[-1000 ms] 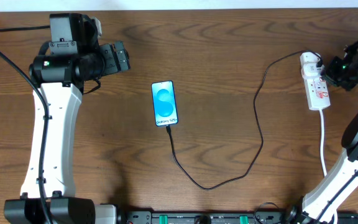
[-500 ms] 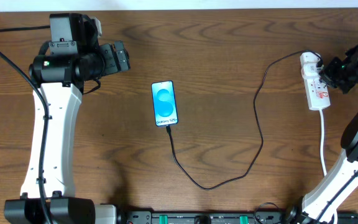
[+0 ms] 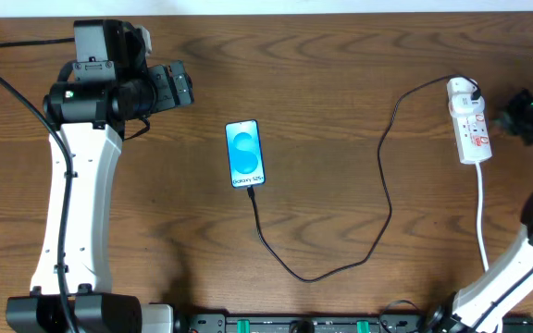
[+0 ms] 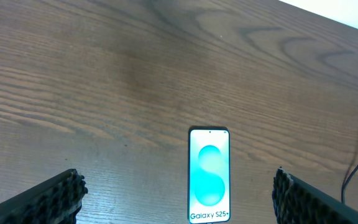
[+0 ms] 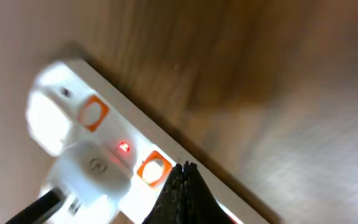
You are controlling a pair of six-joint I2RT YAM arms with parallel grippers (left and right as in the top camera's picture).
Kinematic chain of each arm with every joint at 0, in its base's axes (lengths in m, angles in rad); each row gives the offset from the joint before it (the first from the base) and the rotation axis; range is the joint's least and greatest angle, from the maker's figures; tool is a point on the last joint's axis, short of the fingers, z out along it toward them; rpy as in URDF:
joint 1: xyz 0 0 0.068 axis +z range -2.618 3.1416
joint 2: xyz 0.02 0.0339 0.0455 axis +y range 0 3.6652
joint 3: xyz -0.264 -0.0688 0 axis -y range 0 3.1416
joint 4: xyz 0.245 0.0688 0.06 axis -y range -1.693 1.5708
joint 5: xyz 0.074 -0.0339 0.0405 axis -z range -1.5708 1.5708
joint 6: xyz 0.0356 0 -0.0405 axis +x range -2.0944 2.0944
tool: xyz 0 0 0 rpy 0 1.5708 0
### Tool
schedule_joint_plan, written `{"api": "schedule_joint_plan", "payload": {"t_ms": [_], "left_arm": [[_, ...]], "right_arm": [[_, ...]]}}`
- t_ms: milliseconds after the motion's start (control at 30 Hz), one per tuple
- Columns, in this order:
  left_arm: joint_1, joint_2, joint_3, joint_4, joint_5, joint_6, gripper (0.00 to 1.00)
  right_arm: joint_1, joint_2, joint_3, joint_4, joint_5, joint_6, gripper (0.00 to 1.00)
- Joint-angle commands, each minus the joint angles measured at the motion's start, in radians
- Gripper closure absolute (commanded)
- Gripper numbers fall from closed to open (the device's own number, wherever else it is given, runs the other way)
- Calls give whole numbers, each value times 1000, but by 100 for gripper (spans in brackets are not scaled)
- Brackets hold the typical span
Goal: Plug charger to phone and switch on socket
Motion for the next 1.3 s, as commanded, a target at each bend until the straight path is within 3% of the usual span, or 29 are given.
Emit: {"api": "schedule_joint_plan", "payload": {"t_ms": [0, 167, 300, 500, 700, 733, 767, 967, 1267], "left_arm": [[4, -10, 3, -3, -14, -1, 2], [4, -10, 3, -3, -14, -1, 2], [4, -10, 3, -3, -14, -1, 2], [4, -10, 3, -3, -14, -1, 2], [4, -10, 3, -3, -14, -1, 2], [4, -10, 3, -3, -14, -1, 2], [4, -10, 3, -3, -14, -1, 2], [4, -10, 3, -3, -14, -1, 2], [4, -10, 3, -3, -14, -1, 2]], "right_arm": [[-64, -183, 42, -13, -132, -41, 98], [-59, -374, 42, -72, -257, -198, 93], [19, -529, 42, -196, -264, -351, 80], [193, -695, 42, -378, -65, -430, 42], [301, -789, 42, -586, 126, -430, 22], [308, -797, 42, -620, 145, -429, 14], [313, -801, 42, -655, 163, -429, 1], [311, -805, 42, -834, 182, -429, 1], [311, -804, 42, -840, 182, -429, 1]]}}
